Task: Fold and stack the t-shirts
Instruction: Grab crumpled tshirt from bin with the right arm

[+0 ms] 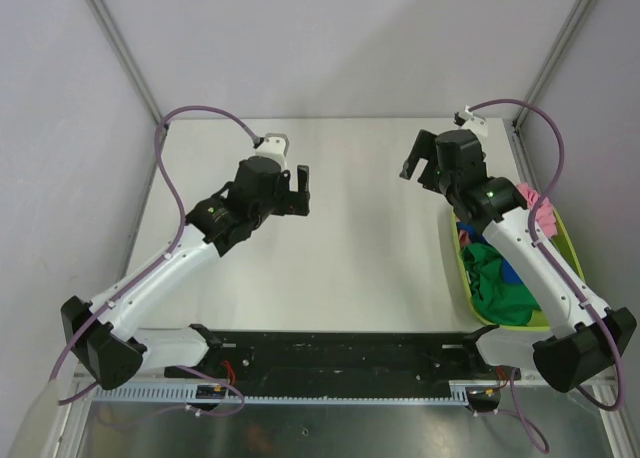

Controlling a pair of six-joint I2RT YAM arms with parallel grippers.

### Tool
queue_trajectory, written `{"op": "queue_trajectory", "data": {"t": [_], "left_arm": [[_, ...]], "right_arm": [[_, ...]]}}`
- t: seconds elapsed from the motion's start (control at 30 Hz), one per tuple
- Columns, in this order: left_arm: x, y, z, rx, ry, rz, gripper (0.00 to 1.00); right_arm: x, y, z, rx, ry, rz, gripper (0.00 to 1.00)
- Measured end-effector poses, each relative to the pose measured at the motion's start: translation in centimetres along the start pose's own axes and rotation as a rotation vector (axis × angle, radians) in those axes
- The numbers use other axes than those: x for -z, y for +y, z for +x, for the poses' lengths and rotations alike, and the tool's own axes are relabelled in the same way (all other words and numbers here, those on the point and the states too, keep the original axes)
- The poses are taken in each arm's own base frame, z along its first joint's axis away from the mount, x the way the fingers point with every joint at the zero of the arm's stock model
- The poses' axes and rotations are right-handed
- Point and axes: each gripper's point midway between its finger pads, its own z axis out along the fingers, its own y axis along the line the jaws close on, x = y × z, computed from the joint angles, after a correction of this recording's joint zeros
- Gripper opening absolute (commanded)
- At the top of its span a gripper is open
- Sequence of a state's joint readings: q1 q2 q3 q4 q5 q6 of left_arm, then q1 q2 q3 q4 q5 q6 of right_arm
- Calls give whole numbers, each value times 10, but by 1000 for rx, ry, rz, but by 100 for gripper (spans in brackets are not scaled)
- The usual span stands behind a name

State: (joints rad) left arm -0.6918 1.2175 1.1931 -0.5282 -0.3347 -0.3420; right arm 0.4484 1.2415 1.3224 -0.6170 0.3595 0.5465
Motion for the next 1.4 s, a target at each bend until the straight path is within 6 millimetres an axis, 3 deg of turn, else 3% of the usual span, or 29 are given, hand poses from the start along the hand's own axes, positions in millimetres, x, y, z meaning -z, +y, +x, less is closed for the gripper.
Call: {"op": "queue_trajectory", "data": {"t": [0.33, 0.47, 0.57, 0.8, 1.03, 1.23, 1.4], "left_arm": [[1, -4, 1, -6, 6, 24, 100], [2, -6, 2, -10, 12, 39, 99], [2, -8, 2, -10, 16, 50, 99], [1, -11, 9, -12, 37, 71, 100], [0, -14, 20, -11, 68, 94, 99], [0, -16, 23, -12, 77, 107, 100], [0, -16, 26, -14, 83, 108, 100]], "right_arm": [[-1, -10, -1, 8, -12, 51, 99], [-5, -22, 0, 5, -1, 96, 99], [-10, -45, -1, -8, 11, 167, 98], [-11, -120, -12, -94, 11, 386, 97], [2, -202, -18, -232, -8, 598, 95], [6, -234, -12, -296, -13, 677, 94], [-11, -263, 5, -352, 11, 707, 94]]}}
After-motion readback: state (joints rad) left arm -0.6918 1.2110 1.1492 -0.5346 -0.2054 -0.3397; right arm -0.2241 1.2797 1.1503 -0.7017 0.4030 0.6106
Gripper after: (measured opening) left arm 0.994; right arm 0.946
